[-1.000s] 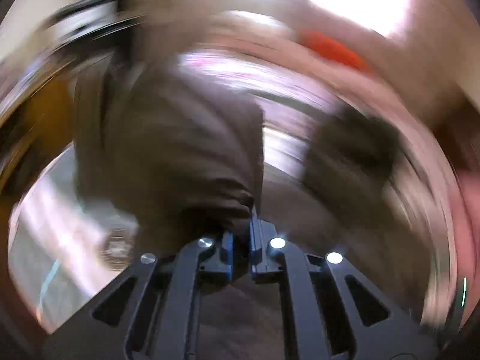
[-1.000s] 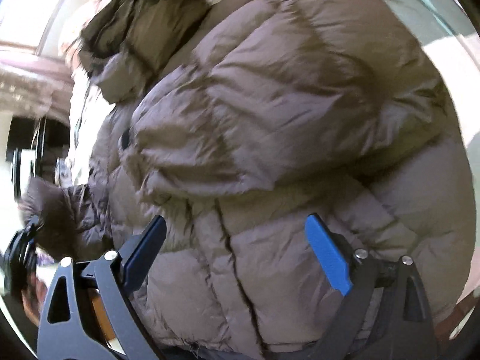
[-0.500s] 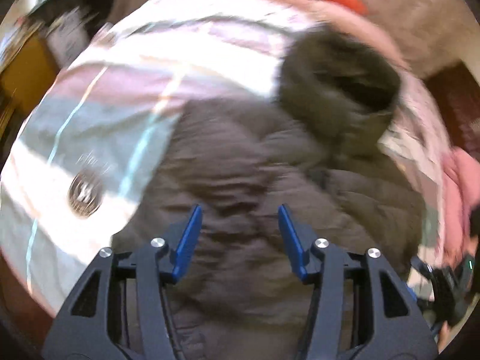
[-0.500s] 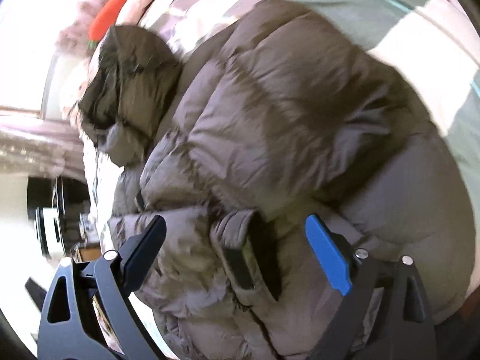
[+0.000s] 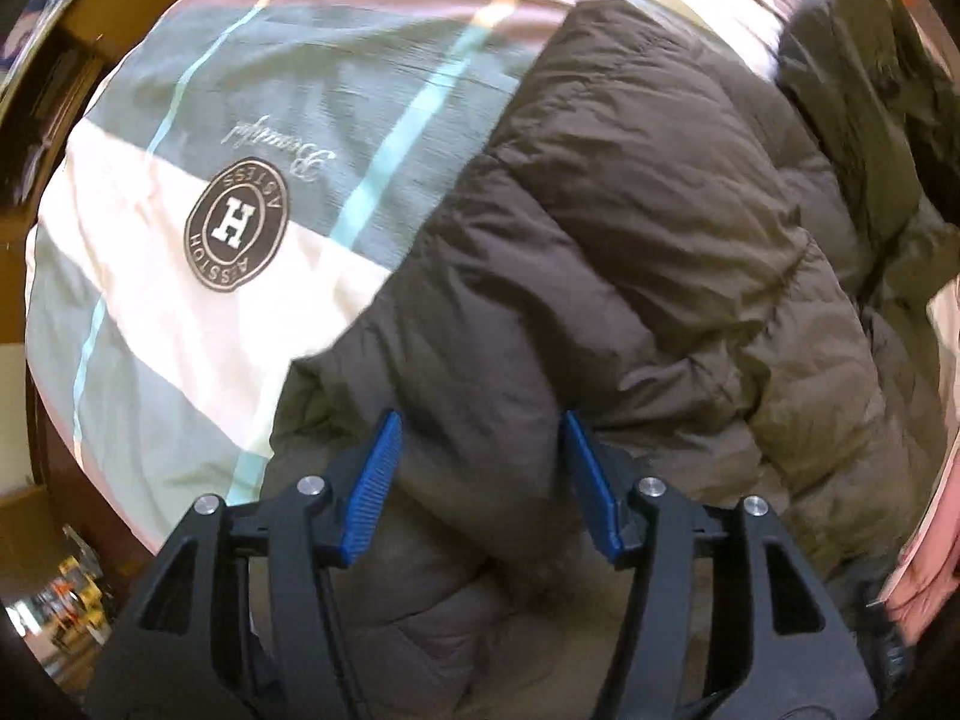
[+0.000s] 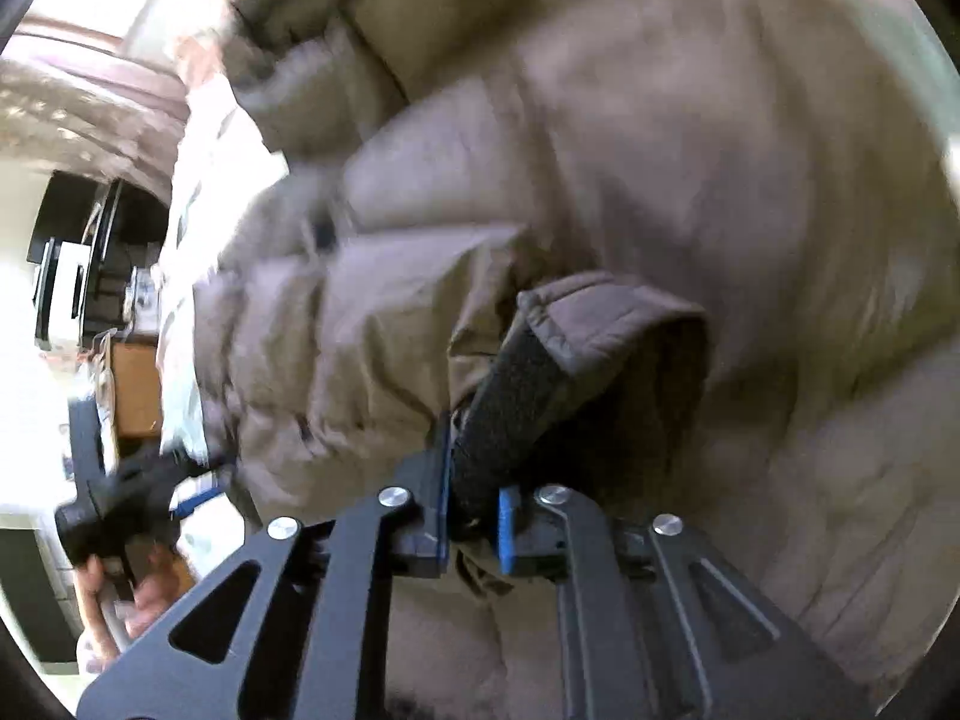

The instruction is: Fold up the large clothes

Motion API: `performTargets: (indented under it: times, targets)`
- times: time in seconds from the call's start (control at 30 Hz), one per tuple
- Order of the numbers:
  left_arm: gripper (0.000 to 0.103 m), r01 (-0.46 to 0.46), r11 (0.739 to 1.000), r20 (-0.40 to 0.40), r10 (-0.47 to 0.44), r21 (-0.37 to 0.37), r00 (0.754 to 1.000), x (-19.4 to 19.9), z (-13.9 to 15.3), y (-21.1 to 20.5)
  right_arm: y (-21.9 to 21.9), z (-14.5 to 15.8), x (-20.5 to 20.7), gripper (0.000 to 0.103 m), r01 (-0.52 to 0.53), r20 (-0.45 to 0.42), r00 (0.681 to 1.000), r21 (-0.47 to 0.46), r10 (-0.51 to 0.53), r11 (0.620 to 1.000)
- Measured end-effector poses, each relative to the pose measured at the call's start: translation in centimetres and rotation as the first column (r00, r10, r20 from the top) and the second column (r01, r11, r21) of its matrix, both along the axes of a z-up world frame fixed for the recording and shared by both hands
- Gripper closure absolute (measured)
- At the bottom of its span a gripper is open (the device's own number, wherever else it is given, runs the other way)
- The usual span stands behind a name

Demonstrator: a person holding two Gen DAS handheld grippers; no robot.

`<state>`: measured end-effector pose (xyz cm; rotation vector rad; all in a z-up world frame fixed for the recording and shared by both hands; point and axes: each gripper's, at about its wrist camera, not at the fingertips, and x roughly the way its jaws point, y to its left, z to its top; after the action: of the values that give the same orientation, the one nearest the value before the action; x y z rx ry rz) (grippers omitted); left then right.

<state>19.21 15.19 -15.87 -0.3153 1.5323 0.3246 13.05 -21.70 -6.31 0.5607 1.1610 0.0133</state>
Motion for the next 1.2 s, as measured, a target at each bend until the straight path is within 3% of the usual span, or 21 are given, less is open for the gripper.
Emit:
performTargets:
  times: [0.1, 0.17, 0.23, 0.33, 0.37, 0.4, 0.43, 0.47, 0.5, 0.6, 0.63, 0.7, 0.83, 0.9, 0.97, 1.0, 1.03, 1.13, 1.17, 1.2]
  targets:
    - [0.046, 0.015, 1.0, 0.046, -0.015, 0.003, 0.999, -0.2, 0.8, -0.6, 0.1, 5.3, 1.0, 0.095, 0.007, 0.267, 0.963, -0.161, 0.037, 0.987]
    - [0.046, 0.044, 0.999, 0.067, -0.045, 0.017, 0.997, -0.3, 1.3, -1.3, -0.5, 6.1, 2.0, 0.095, 0.041, 0.293, 0.956, -0.194, 0.018, 0.98]
    - [0.046, 0.097, 0.994, 0.078, -0.1, 0.043, 0.992, -0.4, 1.4, -2.5, -2.3, 4.4, 3.2, 0.094, 0.078, 0.235, 0.971, -0.152, -0.041, 0.985]
    - [0.044, 0.149, 0.988, 0.07, -0.152, 0.043, 0.986, -0.5, 1.0, -3.7, -5.0, -1.1, 4.3, 0.092, 0.146, 0.075, 0.988, -0.142, -0.136, 0.979]
    - [0.044, 0.159, 0.986, 0.06, -0.161, 0.038, 0.985, -0.6, 0.8, -3.8, -5.6, -3.0, 4.6, 0.082, 0.146, 0.011, 0.989, -0.127, -0.146, 0.981]
    - [0.043, 0.16, 0.986, 0.056, -0.162, 0.038, 0.985, -0.4, 0.6, -3.8, -6.1, -4.7, 5.0, 0.061, 0.151, -0.058, 0.986, -0.1, -0.157, 0.983]
    - [0.043, 0.155, 0.987, 0.053, -0.157, 0.04, 0.986, -0.4, 0.5, -3.7, -7.4, -5.6, 4.6, 0.048, 0.167, -0.103, 0.98, -0.06, -0.173, 0.984]
    - [0.043, 0.146, 0.989, 0.057, -0.148, 0.039, 0.987, -0.3, 0.6, -3.6, -8.5, -6.1, 4.2, 0.038, 0.207, -0.128, 0.971, 0.019, -0.203, 0.978]
    - [0.043, 0.137, 0.99, 0.061, -0.139, 0.042, 0.988, -0.3, 1.1, -3.6, -9.7, -6.0, 3.6, 0.035, 0.268, -0.137, 0.958, 0.1, -0.253, 0.958]
    - [0.042, 0.095, 0.992, 0.08, -0.102, 0.083, 0.992, -0.4, 2.0, -2.7, -11.7, -4.4, 1.9, 0.023, 0.374, -0.118, 0.926, 0.142, -0.359, 0.916]
    - [0.042, 0.088, 0.992, 0.079, -0.095, 0.092, 0.992, -0.4, 2.2, -2.4, -11.8, -3.6, 1.4, 0.023, 0.39, -0.098, 0.92, 0.12, -0.38, 0.913]
    - [0.041, 0.074, 0.992, 0.063, -0.081, 0.102, 0.995, -0.3, 2.1, -2.1, -10.7, -3.3, 1.7, 0.022, 0.338, -0.102, 0.939, 0.101, -0.328, 0.936]
    - [0.04, 0.085, 0.99, 0.004, -0.086, 0.116, 0.996, 0.1, 0.8, -2.4, -7.7, -5.5, 3.0, 0.024, 0.232, -0.159, 0.965, 0.152, -0.208, 0.961]
    - [0.04, 0.099, 0.985, -0.016, -0.098, 0.143, 0.995, 0.2, 0.0, -2.6, -5.8, -6.0, 3.7, 0.051, 0.186, -0.156, 0.973, 0.107, -0.168, 0.977]
    - [0.039, 0.102, 0.98, -0.025, -0.099, 0.171, 0.995, 0.3, -0.2, -2.8, -4.7, -5.2, 4.0, 0.063, 0.15, -0.088, 0.986, 0.063, -0.145, 0.987]
    - [0.036, 0.098, 0.98, -0.028, -0.094, 0.176, 0.995, 0.4, -0.4, -2.7, -4.3, -4.5, 4.3, 0.079, 0.126, -0.033, 0.992, 0.071, -0.124, 0.989]
    - [0.035, 0.092, 0.98, -0.032, -0.088, 0.177, 0.996, 0.6, -0.6, -2.5, -3.8, -3.9, 4.7, 0.082, 0.112, -0.001, 0.994, 0.066, -0.113, 0.991]
    - [0.033, 0.08, 0.981, -0.035, -0.075, 0.175, 0.997, 0.7, -0.8, -2.2, -3.3, -2.7, 4.9, 0.082, 0.113, 0.054, 0.992, -0.012, -0.112, 0.994]
    - [0.033, 0.079, 0.982, -0.035, -0.074, 0.172, 0.997, 0.7, -0.8, -2.2, -3.2, -2.9, 5.0, 0.077, 0.111, 0.037, 0.993, -0.029, -0.11, 0.993]
    - [0.034, 0.079, 0.982, -0.031, -0.075, 0.171, 0.997, 0.7, -0.7, -2.1, -3.4, -3.4, 5.1, 0.063, 0.108, -0.008, 0.994, -0.047, -0.108, 0.993]
